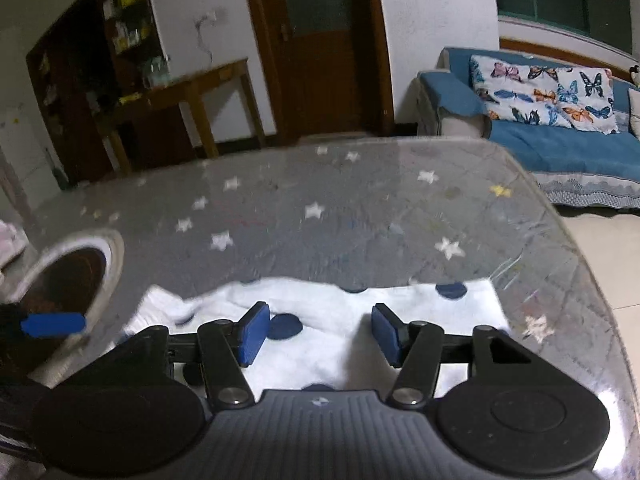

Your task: Fold clothes

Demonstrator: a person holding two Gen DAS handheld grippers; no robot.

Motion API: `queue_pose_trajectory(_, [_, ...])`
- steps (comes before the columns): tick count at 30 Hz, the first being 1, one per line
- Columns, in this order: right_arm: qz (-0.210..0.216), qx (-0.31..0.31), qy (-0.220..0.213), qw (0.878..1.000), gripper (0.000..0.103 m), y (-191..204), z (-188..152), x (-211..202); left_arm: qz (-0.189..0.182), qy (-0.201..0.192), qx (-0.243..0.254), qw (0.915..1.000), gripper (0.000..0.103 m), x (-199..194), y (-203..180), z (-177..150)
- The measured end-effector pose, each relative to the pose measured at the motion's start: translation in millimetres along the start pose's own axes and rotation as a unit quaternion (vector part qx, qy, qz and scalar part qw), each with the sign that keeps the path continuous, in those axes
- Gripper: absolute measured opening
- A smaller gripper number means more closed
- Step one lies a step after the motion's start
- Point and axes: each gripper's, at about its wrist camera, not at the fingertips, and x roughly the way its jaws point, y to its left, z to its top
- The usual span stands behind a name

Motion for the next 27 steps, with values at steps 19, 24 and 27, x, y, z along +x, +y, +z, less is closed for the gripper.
queue_pose_trajectory(19, [0.003,-0.077,-0.016,0.997,0.079,33.7,-57.5,-51.0,0.005,-0.006,0.002,1.0,0.103,-11.3,3.1,-9.8])
queue_pose_trajectory(24, [-0.002,-0.07,-0.032,0.997,0.084,34.4,-60.1,-60.4,0.003,-0.012,0.002,0.9999,0.103,-16.8,4.6,-12.2])
queue_pose_trajectory(27, [-0.006,-0.071,-0.037,0.997,0.088,34.3,-62.9,-66.3,-0.002,-0.016,0.001,0.9999,0.103,-22.7,5.9,-13.4])
